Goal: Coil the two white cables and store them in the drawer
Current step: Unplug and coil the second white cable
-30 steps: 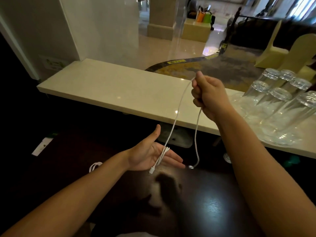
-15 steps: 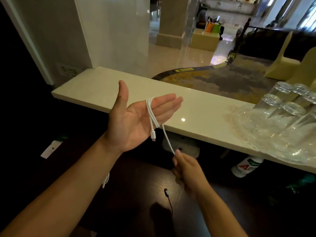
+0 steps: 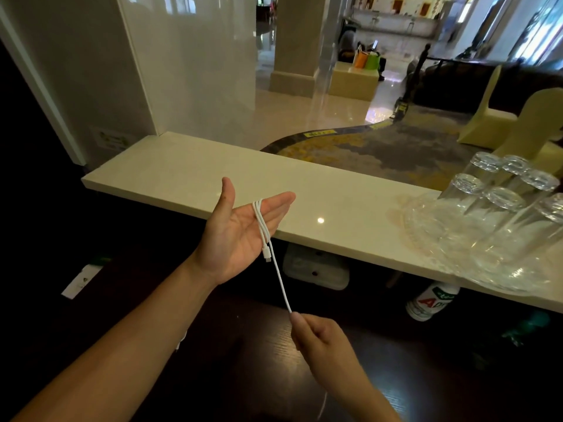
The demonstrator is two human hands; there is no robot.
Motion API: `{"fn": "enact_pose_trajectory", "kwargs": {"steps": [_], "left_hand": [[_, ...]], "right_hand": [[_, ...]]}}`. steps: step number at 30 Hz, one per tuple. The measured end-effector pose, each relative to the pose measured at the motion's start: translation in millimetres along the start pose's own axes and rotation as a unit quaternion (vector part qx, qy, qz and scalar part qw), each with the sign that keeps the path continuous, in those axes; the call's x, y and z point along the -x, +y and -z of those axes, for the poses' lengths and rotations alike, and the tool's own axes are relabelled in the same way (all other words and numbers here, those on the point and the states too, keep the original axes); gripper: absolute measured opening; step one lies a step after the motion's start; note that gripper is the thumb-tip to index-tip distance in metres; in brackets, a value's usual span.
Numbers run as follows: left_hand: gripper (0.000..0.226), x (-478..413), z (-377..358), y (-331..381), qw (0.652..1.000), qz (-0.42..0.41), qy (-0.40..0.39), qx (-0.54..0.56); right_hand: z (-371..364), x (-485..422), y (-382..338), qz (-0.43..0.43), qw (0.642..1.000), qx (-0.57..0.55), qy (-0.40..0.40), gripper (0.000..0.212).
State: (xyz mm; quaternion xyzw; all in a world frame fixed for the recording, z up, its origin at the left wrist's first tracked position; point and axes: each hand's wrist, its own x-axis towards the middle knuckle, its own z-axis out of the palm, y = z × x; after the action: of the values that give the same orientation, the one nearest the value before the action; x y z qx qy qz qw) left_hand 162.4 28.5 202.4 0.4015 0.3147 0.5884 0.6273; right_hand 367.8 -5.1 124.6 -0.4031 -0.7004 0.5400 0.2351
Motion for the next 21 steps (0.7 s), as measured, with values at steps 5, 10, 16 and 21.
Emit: {"fn": "enact_pose_trajectory", "kwargs": {"steps": [5,10,16,21], "left_hand": [[0.109,-4.0,12.2,-13.8,0.983,0.085,0.004,-0.164],[0.112,4.2,9.5,-36.1,0.952,0.192,-0.119,-0.206],[0.113,11.3,-14.6,-30.0,0.953,0.202,-0.211,-0.082],[0.118,18.6,-29.9,-22.4,0.944,0.192,-0.267,0.039]], "right_hand": [[20.8,3.0,-42.8,0.104,0.987,0.117,-0.042,0.048],[65.3,-3.7,-112.7,0.208,0.954,0.199,-0.077,0.037],[90.7,-52.2,-131.7,0.191,0.98,0.047,-0.018,0.041],[85.3,-97.2,-107.5,0.084,0.992,-0.095,-0.009,0.042]]}}
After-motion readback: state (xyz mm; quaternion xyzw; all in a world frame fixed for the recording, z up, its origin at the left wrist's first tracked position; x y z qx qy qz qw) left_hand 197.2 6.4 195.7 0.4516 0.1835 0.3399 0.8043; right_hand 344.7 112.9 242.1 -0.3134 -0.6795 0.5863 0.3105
